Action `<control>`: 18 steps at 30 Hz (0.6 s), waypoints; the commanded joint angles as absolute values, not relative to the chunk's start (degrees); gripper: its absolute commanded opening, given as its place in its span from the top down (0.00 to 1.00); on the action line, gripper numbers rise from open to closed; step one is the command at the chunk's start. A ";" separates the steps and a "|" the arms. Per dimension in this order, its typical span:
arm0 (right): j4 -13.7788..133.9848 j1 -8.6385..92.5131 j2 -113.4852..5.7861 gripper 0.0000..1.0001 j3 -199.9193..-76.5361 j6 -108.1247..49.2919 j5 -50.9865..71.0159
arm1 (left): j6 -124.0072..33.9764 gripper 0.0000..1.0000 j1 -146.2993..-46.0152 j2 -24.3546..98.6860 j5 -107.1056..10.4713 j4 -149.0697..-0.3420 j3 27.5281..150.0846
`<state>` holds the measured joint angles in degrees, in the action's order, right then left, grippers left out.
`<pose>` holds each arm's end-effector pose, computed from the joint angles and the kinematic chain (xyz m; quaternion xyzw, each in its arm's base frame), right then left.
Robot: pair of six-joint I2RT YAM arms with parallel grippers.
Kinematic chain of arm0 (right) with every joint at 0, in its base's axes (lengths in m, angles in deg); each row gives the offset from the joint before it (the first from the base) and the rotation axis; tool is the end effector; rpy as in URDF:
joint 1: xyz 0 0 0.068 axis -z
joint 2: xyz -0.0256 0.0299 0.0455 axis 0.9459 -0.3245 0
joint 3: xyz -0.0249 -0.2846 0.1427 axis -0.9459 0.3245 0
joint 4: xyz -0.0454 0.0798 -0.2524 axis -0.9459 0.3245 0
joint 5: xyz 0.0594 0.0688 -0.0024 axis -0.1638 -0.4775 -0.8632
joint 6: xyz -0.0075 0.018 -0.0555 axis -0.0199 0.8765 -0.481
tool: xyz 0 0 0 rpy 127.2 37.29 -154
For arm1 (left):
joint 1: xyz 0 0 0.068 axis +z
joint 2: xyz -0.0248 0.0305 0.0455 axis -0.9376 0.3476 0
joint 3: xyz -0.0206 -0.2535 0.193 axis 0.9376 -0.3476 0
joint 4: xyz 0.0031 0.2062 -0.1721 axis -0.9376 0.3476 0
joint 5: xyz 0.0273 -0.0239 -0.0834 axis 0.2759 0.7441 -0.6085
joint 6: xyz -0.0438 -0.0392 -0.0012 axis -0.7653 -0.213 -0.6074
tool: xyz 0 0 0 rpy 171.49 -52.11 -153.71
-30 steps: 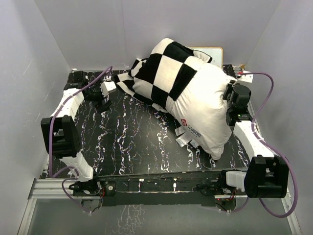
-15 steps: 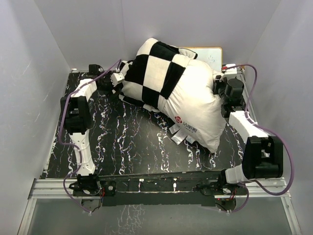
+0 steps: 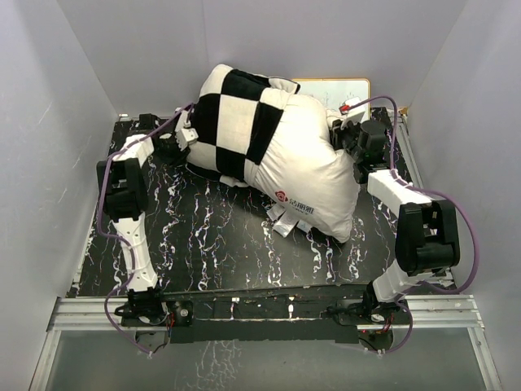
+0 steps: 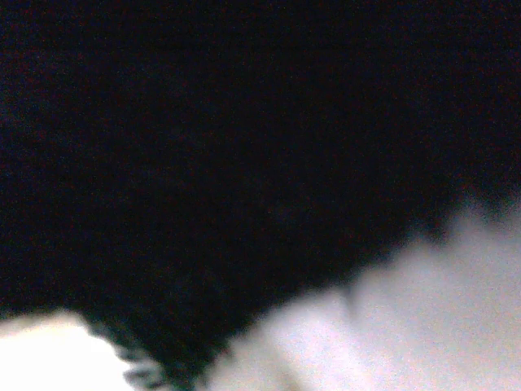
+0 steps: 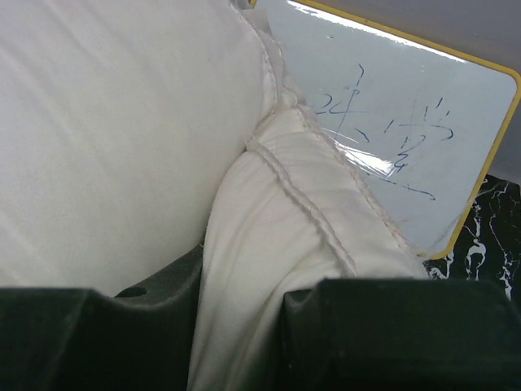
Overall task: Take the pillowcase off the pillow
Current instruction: Remove the pillow from the pillowcase.
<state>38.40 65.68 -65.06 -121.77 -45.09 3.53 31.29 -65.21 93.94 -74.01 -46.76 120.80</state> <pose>0.3869 0.0470 0.3133 -0.1724 0.7558 0.0766 0.6271 0.5453 0.0185 0.1905 0.5349 0.7409 -0.0601 0.4018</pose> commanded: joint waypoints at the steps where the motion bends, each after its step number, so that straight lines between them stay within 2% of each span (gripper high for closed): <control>1: 45.45 62.01 -66.22 0.92 -119.77 -44.79 -9.82 | 35.62 0.81 -62.84 88.71 -76.18 -34.28 115.61; 2: 45.42 62.03 -65.41 0.92 -119.23 -43.58 -9.63 | 36.08 1.00 -62.09 86.17 -77.00 -33.15 113.04; 6: 44.02 61.70 -61.85 0.91 -115.68 -34.14 -0.73 | 36.27 1.00 -59.13 73.13 -79.65 -31.45 100.52; 7: 44.45 61.15 -60.86 0.81 -114.91 -32.04 3.66 | 35.85 1.00 -58.41 70.14 -80.09 -31.03 98.02; 8: 45.95 60.68 -60.09 0.61 -114.78 -30.75 8.02 | 35.44 1.00 -57.87 67.26 -80.58 -30.16 96.10; 11: 50.99 60.34 -56.95 0.15 -116.00 -28.77 16.94 | 32.83 1.00 -56.36 60.84 -82.57 -26.32 92.82; 12: 52.70 60.29 -55.26 0.04 -116.76 -28.69 19.15 | 31.58 1.00 -56.07 59.27 -82.86 -25.46 91.98; 18: 65.61 60.37 -43.54 0.02 -120.97 -27.36 32.19 | 25.09 1.00 -55.77 52.70 -80.15 -26.05 86.48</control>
